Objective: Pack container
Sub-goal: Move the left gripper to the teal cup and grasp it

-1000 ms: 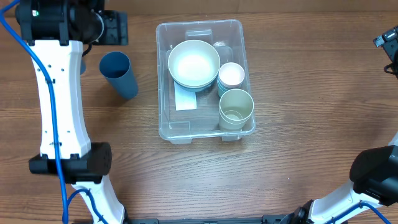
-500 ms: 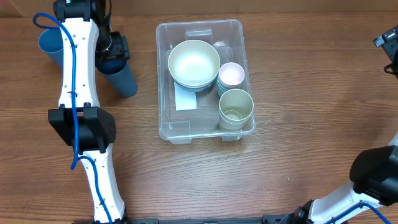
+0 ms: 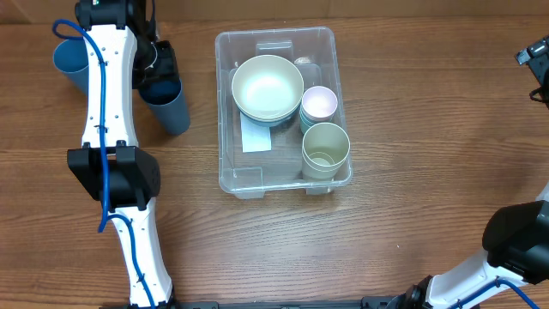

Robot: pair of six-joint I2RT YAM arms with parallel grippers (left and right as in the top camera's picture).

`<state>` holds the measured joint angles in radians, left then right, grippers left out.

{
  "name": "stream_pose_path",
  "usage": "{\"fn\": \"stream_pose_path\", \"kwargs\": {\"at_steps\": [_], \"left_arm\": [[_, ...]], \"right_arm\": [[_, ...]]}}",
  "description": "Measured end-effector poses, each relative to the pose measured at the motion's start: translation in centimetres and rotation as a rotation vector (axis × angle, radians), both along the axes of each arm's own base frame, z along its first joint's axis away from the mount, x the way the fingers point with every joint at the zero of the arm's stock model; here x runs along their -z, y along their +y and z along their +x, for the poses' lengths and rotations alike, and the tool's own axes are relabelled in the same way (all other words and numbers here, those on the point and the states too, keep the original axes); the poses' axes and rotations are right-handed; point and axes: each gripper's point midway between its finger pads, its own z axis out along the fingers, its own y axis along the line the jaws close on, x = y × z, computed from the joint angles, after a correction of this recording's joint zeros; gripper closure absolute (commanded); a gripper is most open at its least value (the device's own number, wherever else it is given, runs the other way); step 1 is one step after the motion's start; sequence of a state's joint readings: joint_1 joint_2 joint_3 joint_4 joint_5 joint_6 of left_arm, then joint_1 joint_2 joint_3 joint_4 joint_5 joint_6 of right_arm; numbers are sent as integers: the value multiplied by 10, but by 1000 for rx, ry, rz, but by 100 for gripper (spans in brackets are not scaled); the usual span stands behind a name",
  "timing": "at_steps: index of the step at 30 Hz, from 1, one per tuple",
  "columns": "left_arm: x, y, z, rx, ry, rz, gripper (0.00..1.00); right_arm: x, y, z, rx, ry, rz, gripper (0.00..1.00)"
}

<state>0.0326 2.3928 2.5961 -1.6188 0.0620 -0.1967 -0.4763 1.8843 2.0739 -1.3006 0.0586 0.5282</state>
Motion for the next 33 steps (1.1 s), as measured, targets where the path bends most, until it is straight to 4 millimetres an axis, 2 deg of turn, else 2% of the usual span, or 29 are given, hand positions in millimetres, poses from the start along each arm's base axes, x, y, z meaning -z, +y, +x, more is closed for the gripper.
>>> {"fn": "stream_pose_path", "kwargs": {"at_steps": [1, 5, 13, 16, 20, 23, 27, 31, 33], "left_arm": [[0, -3, 0, 7, 0, -6, 50], [0, -15, -1, 39, 1, -16, 67], [-6, -19, -4, 55, -3, -21, 66], [-35, -19, -8, 55, -67, -18, 65], [-97, -16, -27, 53, -196, 2, 61], [-118, -12, -43, 49, -219, 25, 65], [-108, -9, -42, 66, -190, 46, 66], [-84, -12, -34, 96, -132, 52, 66], [-65, -19, -29, 118, -89, 51, 66]], "right_arm": [[0, 0, 0, 1, 0, 0, 0], [0, 0, 0, 1, 1, 0, 0], [0, 0, 0, 0, 0, 0, 0], [0, 0, 0, 0, 1, 0, 0], [0, 0, 0, 0, 1, 0, 0], [0, 0, 0, 0, 1, 0, 0], [0, 0, 0, 0, 1, 0, 0], [0, 0, 0, 0, 1, 0, 0], [0, 0, 0, 0, 1, 1, 0]]}}
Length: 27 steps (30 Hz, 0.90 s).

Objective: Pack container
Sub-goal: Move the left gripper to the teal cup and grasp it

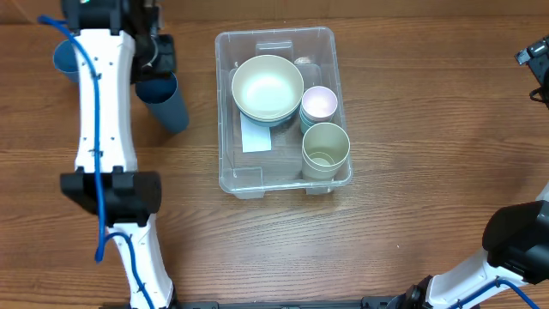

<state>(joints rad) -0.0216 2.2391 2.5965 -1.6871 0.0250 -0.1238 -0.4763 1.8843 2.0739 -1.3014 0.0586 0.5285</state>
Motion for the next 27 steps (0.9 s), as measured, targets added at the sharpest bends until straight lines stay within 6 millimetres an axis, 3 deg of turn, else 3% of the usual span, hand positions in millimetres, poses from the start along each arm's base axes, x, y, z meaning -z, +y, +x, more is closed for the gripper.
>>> {"fn": "stream_pose_path", "kwargs": {"at_steps": [5, 14, 16, 18, 19, 22, 27], "left_arm": [[37, -9, 7, 25, 84, 4, 67], [51, -1, 9, 31, 109, 47, 67], [69, 0, 9, 32, 139, 57, 74], [82, 1, 8, 31, 163, 64, 93], [89, 2, 8, 37, 172, 67, 96], [98, 2, 8, 34, 183, 72, 96], [89, -4, 4, 50, 189, 74, 96]], "right_arm": [[0, 0, 0, 0, 0, 0, 0], [0, 0, 0, 0, 1, -1, 0], [0, 0, 0, 0, 0, 0, 0], [0, 0, 0, 0, 1, -1, 0], [0, 0, 0, 0, 0, 0, 0], [0, 0, 0, 0, 0, 0, 0], [0, 0, 0, 0, 0, -1, 0]]}}
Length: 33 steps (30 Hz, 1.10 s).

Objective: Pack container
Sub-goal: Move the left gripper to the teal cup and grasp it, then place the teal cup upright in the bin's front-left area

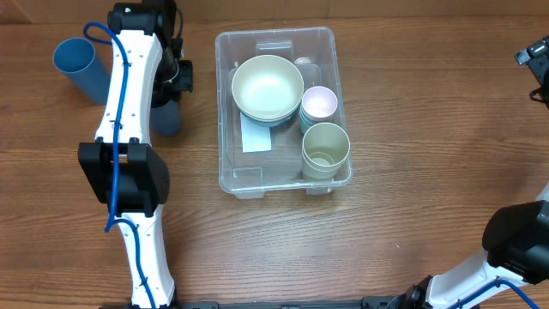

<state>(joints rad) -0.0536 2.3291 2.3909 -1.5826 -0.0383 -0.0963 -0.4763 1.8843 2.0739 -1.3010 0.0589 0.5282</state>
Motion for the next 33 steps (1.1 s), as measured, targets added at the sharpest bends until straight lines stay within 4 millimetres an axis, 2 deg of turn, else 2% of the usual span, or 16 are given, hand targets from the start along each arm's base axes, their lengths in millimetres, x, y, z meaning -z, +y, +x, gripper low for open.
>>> {"fn": "stream_pose_path", "kwargs": {"at_steps": [1, 2, 3, 6, 8, 10, 12, 14, 16, 20, 22, 24, 33], "left_arm": [[-10, -6, -2, 14, -6, 0, 96], [-12, -7, -2, 18, -9, 0, 96], [-35, -21, -1, 49, -58, -4, 96], [-85, -55, -6, 125, -187, -20, 96], [-141, -90, -29, 212, -322, -41, 96], [-187, -116, -56, 286, -435, -68, 96], [-224, -139, -86, 361, -529, -109, 96], [-244, -156, -109, 422, -576, -141, 96], [-240, -173, -120, 474, -558, -156, 96], [-186, -184, -127, 508, -366, -131, 96], [-155, -184, -129, 509, -261, -106, 96], [-134, -183, -132, 505, -191, -87, 96], [-96, -190, -157, 518, -36, -86, 96]], "right_arm": [[0, 0, 0, 0, 0, 0, 0], [0, 0, 0, 0, 0, 0, 0], [0, 0, 0, 0, 0, 0, 0], [0, 0, 0, 0, 0, 0, 0], [0, 0, 0, 0, 0, 0, 0], [0, 0, 0, 0, 1, 0, 0], [0, 0, 0, 0, 0, 0, 0], [0, 0, 0, 0, 0, 0, 0], [0, 0, 0, 0, 0, 0, 0], [0, 0, 0, 0, 0, 0, 0], [0, 0, 0, 0, 0, 0, 0], [0, 0, 0, 0, 0, 0, 0], [0, 0, 0, 0, 0, 0, 0]]}}
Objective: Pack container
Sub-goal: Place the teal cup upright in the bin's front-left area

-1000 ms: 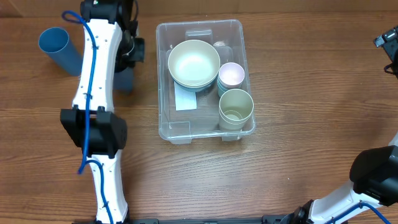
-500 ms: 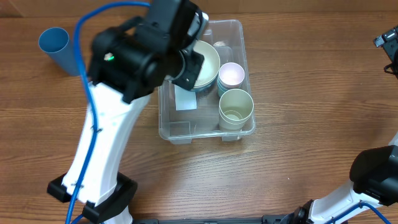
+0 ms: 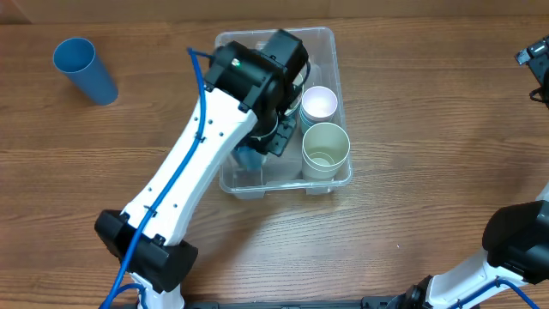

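Observation:
A clear plastic container [image 3: 324, 39] stands at the middle of the table. Inside it are a pale pink cup [image 3: 320, 101] and a green cup [image 3: 326, 148]. My left arm reaches over the container's left half and hides what lies under it. My left gripper [image 3: 268, 144] is low inside the container, shut on a dark blue cup [image 3: 250, 158], of which only a part shows near the front left corner. A second blue cup [image 3: 83, 68] stands on the table at the far left. Only a dark piece of my right arm [image 3: 536, 64] shows at the right edge; its fingers are out of frame.
The right arm's base link [image 3: 515, 240] sits at the lower right corner. The wooden table [image 3: 429, 172] stretches to the right of the container and in front of it.
My left gripper has moved with the dark blue cup from the table left of the container to inside its front left part. The arm now covers the bowl.
My left gripper was shut on a dark blue cup next to another blue cup at the far left. It stayed on it there, then held it closer to the container's left wall. Now the cup is inside the container, and the other cup stands alone.

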Robot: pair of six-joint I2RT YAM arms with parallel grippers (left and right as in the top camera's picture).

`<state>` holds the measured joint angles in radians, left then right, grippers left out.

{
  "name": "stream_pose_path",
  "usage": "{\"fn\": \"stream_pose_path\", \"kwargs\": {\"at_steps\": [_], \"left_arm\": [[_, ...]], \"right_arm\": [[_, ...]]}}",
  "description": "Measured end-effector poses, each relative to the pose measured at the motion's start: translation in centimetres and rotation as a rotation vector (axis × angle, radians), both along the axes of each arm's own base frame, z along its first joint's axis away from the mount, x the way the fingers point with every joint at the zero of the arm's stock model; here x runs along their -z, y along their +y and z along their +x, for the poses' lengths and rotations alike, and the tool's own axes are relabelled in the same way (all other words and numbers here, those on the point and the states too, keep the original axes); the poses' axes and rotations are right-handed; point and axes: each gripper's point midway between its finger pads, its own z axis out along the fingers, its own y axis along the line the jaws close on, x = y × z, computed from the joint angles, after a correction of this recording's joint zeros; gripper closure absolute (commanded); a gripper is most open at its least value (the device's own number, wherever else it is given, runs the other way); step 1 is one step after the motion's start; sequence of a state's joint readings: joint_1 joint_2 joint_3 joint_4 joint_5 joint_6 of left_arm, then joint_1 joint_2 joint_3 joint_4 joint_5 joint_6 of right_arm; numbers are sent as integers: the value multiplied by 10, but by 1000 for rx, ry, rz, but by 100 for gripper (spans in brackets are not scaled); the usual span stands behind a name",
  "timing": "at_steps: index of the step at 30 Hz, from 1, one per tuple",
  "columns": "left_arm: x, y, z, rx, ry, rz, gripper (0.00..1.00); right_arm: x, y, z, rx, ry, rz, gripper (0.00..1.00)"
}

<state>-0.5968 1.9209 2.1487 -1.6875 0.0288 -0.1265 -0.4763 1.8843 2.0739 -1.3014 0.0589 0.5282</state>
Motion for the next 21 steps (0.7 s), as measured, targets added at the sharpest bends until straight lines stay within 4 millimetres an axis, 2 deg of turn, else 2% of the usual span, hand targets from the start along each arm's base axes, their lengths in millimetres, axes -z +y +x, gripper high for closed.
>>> {"fn": "stream_pose_path", "kwargs": {"at_steps": [6, 12, 14, 16, 21], "left_arm": [[35, 9, -20, -13, 123, 76, 96], [59, 9, -25, -13, 164, 97, 93], [67, 10, -25, -15, 173, 103, 72], [73, 11, -27, -23, 183, 110, 59], [74, 11, -24, -21, 169, 111, 57]], "right_arm": [[0, 0, 0, 0, 0, 0, 0], [0, 0, 0, 0, 0, 0, 0], [0, 0, 0, 0, 0, 0, 0], [0, 0, 0, 0, 0, 0, 0], [0, 0, 0, 0, 0, 0, 0]]}}
